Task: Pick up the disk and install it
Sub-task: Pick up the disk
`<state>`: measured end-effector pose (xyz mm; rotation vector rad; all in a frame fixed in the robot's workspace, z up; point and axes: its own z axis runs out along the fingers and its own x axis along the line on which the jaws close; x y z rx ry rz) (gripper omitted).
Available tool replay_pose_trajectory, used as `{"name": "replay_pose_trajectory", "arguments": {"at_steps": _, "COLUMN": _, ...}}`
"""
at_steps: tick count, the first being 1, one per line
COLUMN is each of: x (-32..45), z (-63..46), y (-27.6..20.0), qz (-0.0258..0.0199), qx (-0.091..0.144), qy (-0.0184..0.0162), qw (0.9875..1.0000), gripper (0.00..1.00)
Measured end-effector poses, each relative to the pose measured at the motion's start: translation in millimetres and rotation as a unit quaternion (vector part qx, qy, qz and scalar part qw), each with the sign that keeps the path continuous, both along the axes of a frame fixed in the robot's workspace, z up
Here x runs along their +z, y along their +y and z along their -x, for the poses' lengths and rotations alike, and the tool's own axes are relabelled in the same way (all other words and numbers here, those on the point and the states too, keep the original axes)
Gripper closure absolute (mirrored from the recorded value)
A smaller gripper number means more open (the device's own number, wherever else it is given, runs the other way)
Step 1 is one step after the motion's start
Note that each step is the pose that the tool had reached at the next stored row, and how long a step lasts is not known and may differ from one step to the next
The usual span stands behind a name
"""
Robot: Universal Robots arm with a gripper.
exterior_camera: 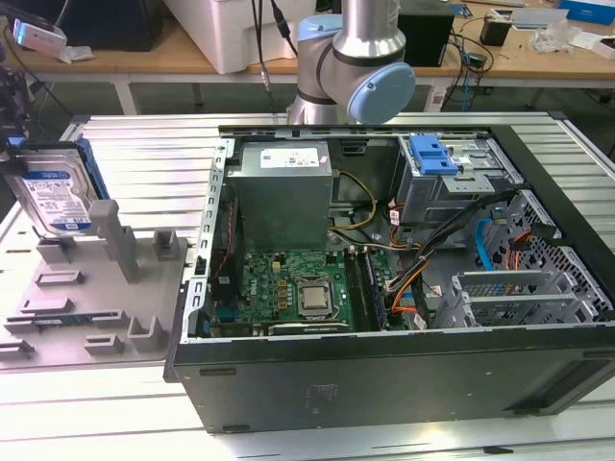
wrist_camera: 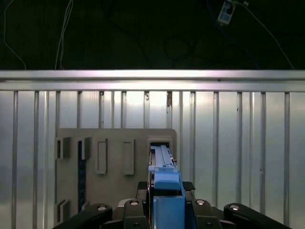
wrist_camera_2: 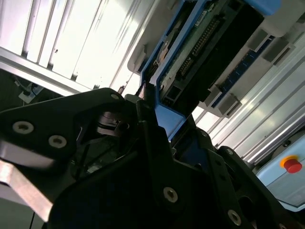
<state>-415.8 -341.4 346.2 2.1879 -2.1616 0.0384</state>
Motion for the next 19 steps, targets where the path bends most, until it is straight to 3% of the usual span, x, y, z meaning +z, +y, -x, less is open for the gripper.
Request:
{"name": "replay_pose_trajectory", "arguments": {"at_steps": 15, "x": 23.6, "z": 0.0, "y": 0.0, "qz": 0.0014, "qx": 0.0, "qy": -0.0002, "qw": 1.0, "gripper": 0.63}}
{"name": "replay_pose_trajectory", "arguments": {"at_steps": 19, "x": 34.4, "z": 0.0, "y": 0.0, "qz": 0.002, "qx": 0.0, "qy": -0.0003, "qw": 1.0, "gripper": 0.63}}
